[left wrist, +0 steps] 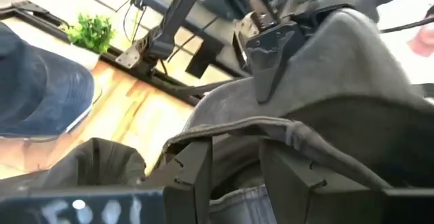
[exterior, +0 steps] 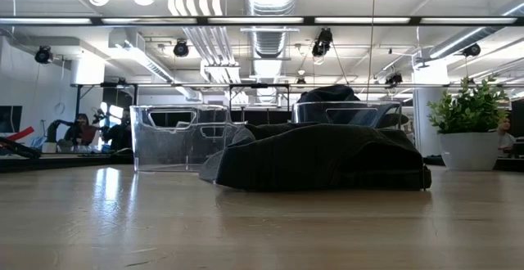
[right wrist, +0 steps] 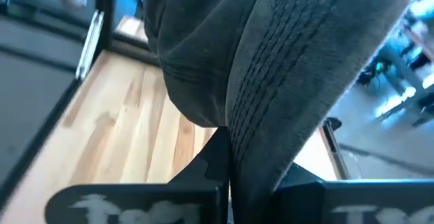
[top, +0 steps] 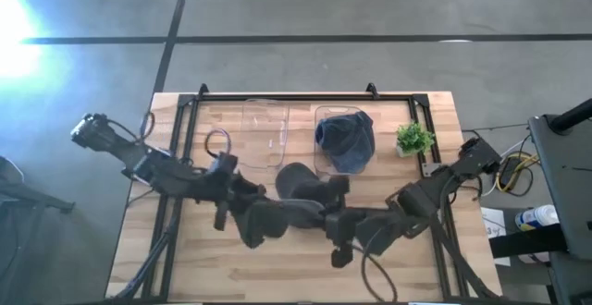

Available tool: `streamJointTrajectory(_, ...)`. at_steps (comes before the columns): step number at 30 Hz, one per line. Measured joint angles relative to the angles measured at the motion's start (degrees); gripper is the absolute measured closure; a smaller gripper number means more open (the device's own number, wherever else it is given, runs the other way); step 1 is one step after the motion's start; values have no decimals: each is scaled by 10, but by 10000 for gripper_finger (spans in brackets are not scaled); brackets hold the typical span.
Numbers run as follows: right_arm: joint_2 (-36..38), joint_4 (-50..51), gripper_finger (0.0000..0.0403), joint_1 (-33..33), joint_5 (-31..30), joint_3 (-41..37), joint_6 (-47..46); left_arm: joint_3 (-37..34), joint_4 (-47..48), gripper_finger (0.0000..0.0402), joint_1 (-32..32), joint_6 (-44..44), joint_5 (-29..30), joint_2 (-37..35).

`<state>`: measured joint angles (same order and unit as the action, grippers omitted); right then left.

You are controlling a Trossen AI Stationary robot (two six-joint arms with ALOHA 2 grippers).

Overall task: Pick & Place hat
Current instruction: Put the left black cap into the left transparent bin

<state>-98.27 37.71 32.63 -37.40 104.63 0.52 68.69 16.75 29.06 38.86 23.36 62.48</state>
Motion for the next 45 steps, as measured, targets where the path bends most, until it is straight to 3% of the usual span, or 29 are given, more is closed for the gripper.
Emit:
streamJointTrajectory(5, 19, -10, 390, -10, 1, -16, -93, -2, 0, 284, 1, -15, -3, -44)
streamJointTrajectory(10, 37, -44, 390, -24, 52, -42, -233, -5, 66, 284, 2, -60, 32, -93)
streamJointTrajectory(12, 39, -103, 390, -25, 79, -54, -239, -11, 91, 284, 2, -47, 60, -110)
streamJointTrajectory(15, 39, -220, 390, -28, 120, -72, -212, -27, 58, 284, -1, -32, 83, -115)
streamJointTrajectory(23, 39, -429, 390, -72, 104, -134, -261, -35, 2, 284, -1, -57, 48, -81)
streamJointTrajectory(27, 42, -444, 390, -96, 108, -169, -366, -35, -83, 284, -1, -119, 41, -75)
streamJointTrajectory(31, 39, -467, 390, -121, 136, -203, -432, -35, -93, 284, -6, -163, 44, -85)
streamJointTrajectory(34, 46, -488, 390, -134, 143, -223, -475, -34, -68, 284, -13, -214, 93, -94)
streamJointTrajectory(40, 78, -587, 390, -149, 140, -284, -499, -33, 53, 284, -13, -284, 261, -144)
streamJointTrajectory(45, 117, -626, 390, -150, 37, -331, -507, -33, 187, 284, -12, -252, 367, -167)
